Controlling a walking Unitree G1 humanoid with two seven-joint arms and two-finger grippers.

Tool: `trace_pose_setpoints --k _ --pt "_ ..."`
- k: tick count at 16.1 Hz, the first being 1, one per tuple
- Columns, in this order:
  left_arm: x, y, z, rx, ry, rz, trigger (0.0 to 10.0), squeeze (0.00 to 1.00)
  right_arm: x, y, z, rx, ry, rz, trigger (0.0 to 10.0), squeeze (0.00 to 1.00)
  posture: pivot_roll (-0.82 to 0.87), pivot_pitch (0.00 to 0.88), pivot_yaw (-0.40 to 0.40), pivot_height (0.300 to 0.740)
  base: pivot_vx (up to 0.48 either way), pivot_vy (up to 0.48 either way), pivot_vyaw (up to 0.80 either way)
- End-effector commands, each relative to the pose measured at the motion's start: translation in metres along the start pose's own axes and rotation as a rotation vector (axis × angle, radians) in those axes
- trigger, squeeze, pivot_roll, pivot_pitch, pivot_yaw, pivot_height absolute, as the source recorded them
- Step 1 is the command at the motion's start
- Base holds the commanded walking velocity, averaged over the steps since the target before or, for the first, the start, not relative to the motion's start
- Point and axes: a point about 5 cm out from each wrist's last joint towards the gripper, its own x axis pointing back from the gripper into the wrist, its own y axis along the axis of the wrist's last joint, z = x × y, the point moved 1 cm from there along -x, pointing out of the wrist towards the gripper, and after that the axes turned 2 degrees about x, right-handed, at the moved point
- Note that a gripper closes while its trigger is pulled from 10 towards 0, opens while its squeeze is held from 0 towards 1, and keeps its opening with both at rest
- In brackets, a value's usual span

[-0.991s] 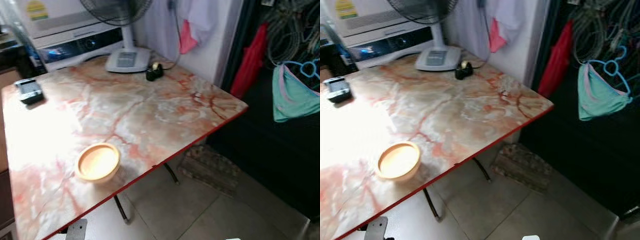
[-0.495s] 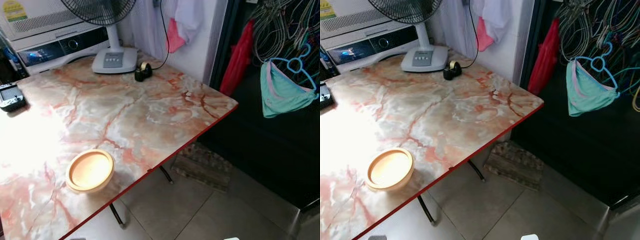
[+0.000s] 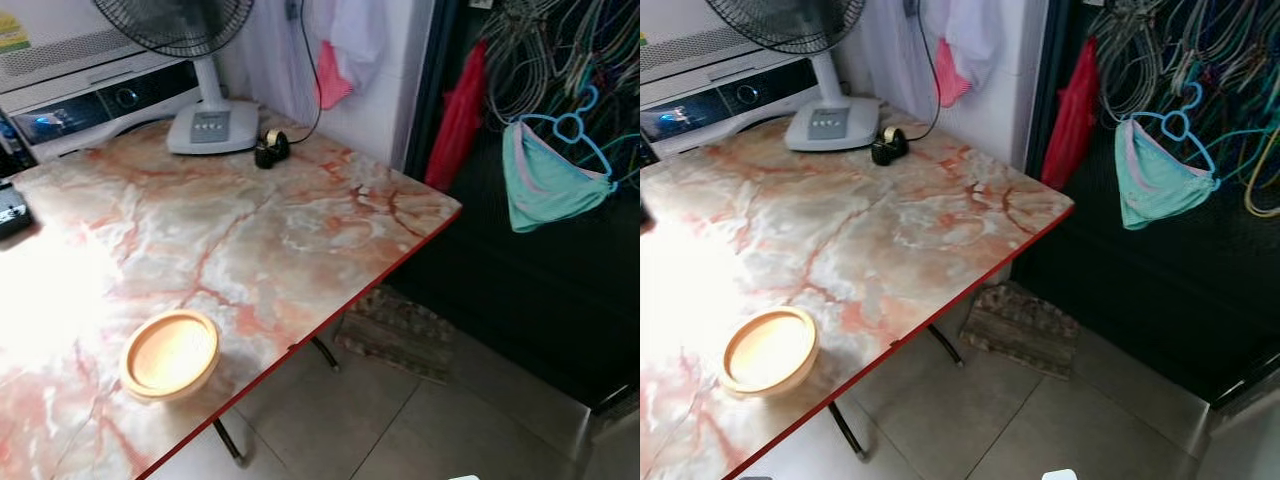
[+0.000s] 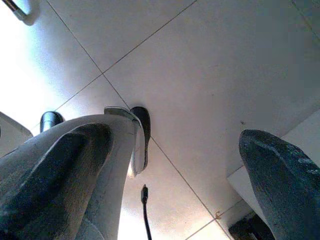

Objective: Restocking fridge

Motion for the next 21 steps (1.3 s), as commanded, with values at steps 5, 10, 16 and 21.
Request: trace_pose_setpoints --k 5,10,16,21 --pt "-0.001 0.004 -0.002 -0.010 0.008 0.004 10.0 0.00 0.002 -0.013 0.002 0.015 0.011 0.055 10.0 0.00 0.02 0.000 0.048 0.740 0.000 -0.081 -0.80" --pt "-0.001 0.001 -0.003 -0.001 0.003 0.022 10.0 0.00 0.001 -0.012 0.001 0.033 0.014 0.059 10.0 0.00 0.02 0.000 0.044 0.740 0.000 0.000 -0.80" --pt "-0.001 -0.001 -0.006 -0.001 -0.005 0.028 10.0 0.00 0.001 -0.012 0.001 0.037 0.015 0.060 10.0 0.00 0.02 0.000 0.043 0.740 0.000 0.000 -0.80" --pt "-0.001 0.002 -0.008 -0.004 -0.014 0.018 10.0 0.00 0.002 -0.012 0.001 0.035 0.016 0.062 10.0 0.00 0.00 0.000 0.045 0.740 0.000 0.000 -0.80"
